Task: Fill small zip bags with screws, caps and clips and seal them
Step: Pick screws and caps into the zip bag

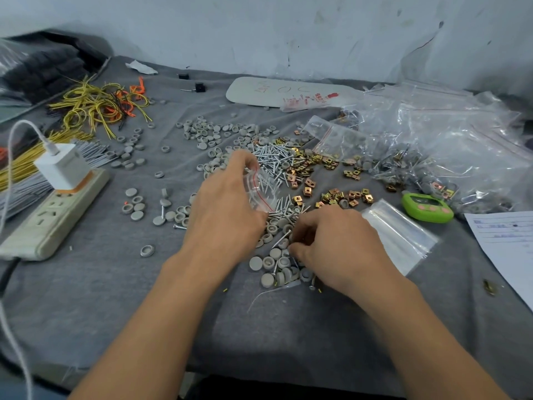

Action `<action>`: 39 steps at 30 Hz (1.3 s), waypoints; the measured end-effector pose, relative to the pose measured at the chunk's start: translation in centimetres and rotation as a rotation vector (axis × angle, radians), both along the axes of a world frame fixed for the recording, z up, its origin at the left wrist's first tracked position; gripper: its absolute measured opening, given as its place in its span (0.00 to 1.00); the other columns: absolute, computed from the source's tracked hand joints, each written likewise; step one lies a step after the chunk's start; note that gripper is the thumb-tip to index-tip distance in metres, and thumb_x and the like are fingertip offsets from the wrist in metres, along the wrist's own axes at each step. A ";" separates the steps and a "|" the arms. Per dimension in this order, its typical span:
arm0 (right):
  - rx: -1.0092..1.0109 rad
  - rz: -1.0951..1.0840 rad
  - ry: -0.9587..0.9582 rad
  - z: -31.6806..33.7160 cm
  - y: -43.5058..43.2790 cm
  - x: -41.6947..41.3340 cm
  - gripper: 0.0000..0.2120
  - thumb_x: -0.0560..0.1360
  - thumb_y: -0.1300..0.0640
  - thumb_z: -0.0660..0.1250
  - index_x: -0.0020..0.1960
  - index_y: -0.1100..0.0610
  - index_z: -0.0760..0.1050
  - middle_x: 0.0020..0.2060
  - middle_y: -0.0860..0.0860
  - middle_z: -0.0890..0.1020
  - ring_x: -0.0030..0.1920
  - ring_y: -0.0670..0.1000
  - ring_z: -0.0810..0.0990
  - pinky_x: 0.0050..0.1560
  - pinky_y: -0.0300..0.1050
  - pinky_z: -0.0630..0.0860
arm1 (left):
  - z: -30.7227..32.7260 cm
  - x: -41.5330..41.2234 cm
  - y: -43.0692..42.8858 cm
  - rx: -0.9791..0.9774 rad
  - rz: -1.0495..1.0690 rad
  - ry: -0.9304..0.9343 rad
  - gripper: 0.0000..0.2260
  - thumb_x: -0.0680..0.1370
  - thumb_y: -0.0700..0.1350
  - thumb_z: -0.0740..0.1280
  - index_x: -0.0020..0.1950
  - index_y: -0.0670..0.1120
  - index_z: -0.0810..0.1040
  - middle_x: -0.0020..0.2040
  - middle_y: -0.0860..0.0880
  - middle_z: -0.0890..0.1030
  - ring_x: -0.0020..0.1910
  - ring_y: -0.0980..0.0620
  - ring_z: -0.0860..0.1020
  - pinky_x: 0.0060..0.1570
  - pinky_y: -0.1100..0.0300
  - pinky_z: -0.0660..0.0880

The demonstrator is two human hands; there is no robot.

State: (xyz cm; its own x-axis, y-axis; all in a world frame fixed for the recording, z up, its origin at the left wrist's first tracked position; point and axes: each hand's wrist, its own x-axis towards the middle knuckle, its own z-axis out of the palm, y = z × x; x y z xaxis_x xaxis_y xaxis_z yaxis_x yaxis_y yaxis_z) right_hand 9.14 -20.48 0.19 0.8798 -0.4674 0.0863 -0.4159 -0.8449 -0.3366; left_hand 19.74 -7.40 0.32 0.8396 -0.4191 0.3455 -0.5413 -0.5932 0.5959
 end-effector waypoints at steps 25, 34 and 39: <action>0.943 0.098 -0.641 -1.0 0.4 2.4 0.10 0.71 0.66 0.73 0.45 0.52 0.87 0.39 0.48 0.88 0.41 0.48 0.88 0.40 0.38 0.80 | 0.2 -1.7 -1.6 0.024 -0.158 -0.001 0.25 0.69 0.42 0.72 0.55 0.64 0.66 0.48 0.55 0.80 0.45 0.53 0.76 0.37 0.56 0.70; 0.948 -0.022 -0.757 -0.8 0.1 2.4 0.04 0.73 0.56 0.73 0.42 0.49 0.87 0.35 0.50 0.87 0.22 0.45 0.74 0.26 0.41 0.72 | 0.4 -1.3 -1.1 -0.017 -0.112 0.006 0.25 0.72 0.43 0.76 0.54 0.66 0.65 0.50 0.57 0.81 0.47 0.53 0.79 0.42 0.56 0.73; 0.781 -0.095 -0.712 -0.4 -1.1 1.6 0.08 0.74 0.59 0.75 0.38 0.49 0.86 0.31 0.48 0.85 0.26 0.43 0.78 0.29 0.36 0.73 | 0.5 -0.6 -0.4 -0.107 -0.029 0.029 0.23 0.75 0.42 0.75 0.53 0.65 0.66 0.50 0.59 0.81 0.47 0.59 0.78 0.40 0.67 0.68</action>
State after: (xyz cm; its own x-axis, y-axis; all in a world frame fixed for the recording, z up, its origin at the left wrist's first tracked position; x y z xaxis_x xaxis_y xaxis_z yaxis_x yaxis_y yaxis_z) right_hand 10.71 -21.63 -0.23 0.7016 -0.6800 0.2127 0.0375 -0.2630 -0.9641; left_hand 19.18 -7.76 0.80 0.8380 -0.4054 0.3654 -0.5390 -0.5096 0.6707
